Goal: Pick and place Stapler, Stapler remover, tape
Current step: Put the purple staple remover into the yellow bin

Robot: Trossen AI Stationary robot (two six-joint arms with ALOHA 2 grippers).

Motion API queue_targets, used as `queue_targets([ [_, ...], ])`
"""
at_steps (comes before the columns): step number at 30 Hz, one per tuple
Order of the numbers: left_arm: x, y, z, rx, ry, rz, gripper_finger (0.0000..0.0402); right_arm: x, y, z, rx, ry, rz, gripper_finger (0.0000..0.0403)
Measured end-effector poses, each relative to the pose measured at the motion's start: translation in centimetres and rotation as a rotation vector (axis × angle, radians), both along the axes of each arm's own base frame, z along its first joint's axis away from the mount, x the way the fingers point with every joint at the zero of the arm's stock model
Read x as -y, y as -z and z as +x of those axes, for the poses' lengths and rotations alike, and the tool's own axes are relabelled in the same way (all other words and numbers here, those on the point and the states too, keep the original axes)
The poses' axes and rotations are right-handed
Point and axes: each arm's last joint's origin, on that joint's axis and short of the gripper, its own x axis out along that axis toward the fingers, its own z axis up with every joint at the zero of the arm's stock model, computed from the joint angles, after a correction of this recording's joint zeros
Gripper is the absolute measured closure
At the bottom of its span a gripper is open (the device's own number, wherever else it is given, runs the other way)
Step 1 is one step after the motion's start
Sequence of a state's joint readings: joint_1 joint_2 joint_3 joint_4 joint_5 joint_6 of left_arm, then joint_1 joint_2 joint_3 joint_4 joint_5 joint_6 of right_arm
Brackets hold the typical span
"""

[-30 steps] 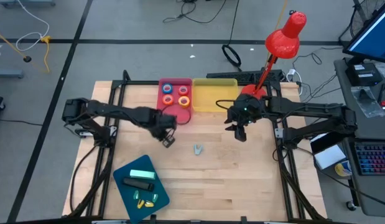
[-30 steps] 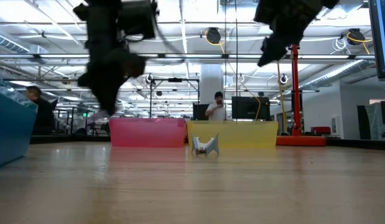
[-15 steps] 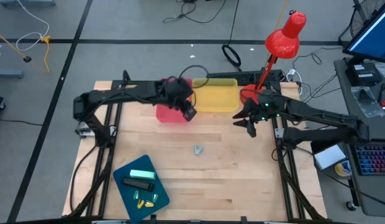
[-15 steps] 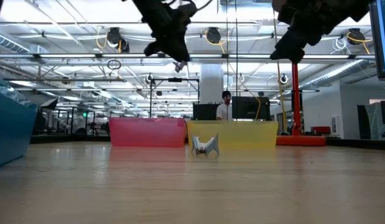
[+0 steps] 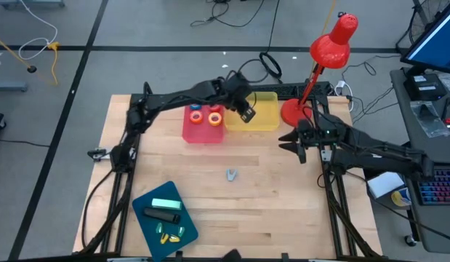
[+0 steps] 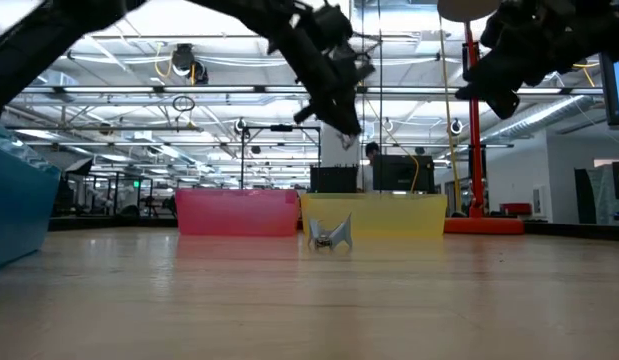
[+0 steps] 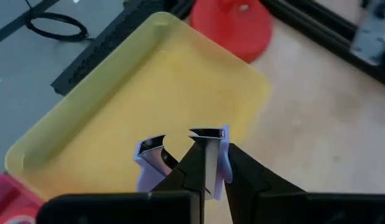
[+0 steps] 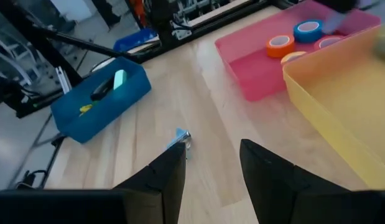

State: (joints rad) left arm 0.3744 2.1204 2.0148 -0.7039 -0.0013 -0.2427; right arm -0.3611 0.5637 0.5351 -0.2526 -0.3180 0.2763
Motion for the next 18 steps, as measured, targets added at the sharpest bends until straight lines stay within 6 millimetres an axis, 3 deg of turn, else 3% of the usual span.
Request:
queue_targets([
  [11, -5.3, 7.2, 1.3, -0.102, -0.139, -0.056, 0.0369, -0.2, 1.3, -0.5, 0.042, 0.01, 0.011, 0.0259],
  [18, -6.5, 9.1, 2.0, -0.065, -0.176, -0.075, 0.0369, -0.2, 2.1, -0.5, 0.018, 0.01, 0.018, 0.0259],
])
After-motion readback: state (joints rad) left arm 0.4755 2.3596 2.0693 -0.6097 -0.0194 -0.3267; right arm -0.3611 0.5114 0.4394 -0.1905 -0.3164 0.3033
